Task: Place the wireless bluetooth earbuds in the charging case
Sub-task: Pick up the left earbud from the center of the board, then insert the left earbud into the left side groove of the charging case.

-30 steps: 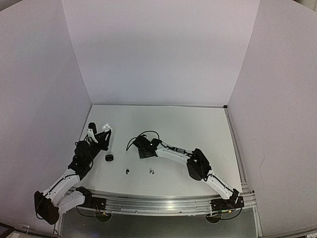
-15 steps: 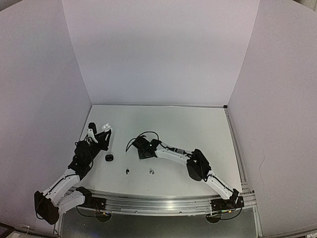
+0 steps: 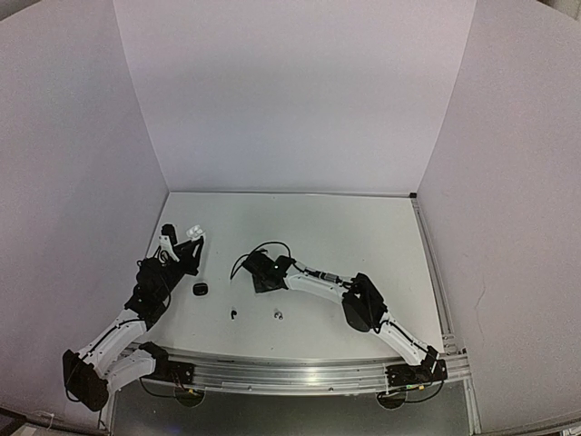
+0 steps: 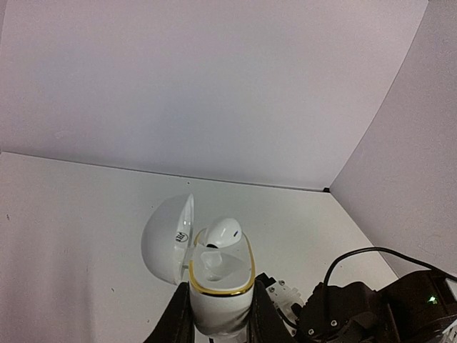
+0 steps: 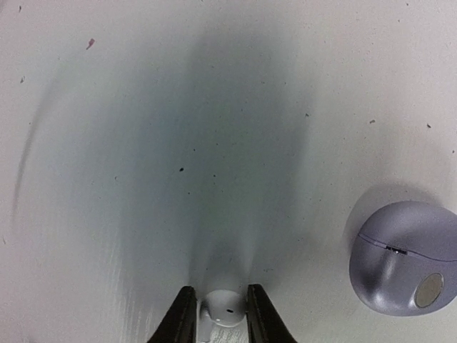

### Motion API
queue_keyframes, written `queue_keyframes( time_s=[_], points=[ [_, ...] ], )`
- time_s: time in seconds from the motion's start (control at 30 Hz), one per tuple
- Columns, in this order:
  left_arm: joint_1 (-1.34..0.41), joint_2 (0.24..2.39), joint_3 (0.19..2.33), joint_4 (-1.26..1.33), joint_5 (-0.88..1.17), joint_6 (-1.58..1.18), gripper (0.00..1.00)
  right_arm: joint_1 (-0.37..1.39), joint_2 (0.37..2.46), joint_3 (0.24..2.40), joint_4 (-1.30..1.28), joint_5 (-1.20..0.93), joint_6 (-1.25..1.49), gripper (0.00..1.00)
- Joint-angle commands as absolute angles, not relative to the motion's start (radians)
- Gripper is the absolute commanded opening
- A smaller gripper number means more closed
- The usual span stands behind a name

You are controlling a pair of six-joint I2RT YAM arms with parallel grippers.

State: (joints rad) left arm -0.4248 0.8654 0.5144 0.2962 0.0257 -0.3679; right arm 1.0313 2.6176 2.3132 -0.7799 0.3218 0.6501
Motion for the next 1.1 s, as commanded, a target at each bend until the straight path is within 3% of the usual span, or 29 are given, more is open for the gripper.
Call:
queue_keyframes(
  time_s=[0.0,0.37,0.67,0.87,1.07],
  points=[
    [-0.428,0.865,0.520,0.340,0.041,-0.369,0.00,1.042,2.605,2.289,-0.857,0.283,0.672,0.16],
    [-0.428,0.868,0.513,0.339,0.072,-0.362,0.00,1.036,2.538,2.366,-0.853,0.307,0.624,0.04],
    [-0.433,0.880,0.512,0.405,0.233,-0.320,0.00,1.048,2.219,2.260,-0.783,0.471,0.487,0.00],
    [-0.439,0.915,0.479,0.633,0.466,-0.289,0.00,1.134,1.962,2.057,-0.437,0.570,0.280,0.00],
    [-0.445,0.978,0.503,0.727,0.567,-0.269,0.00,1.212,1.920,1.993,-0.057,0.511,0.117,0.00]
  ],
)
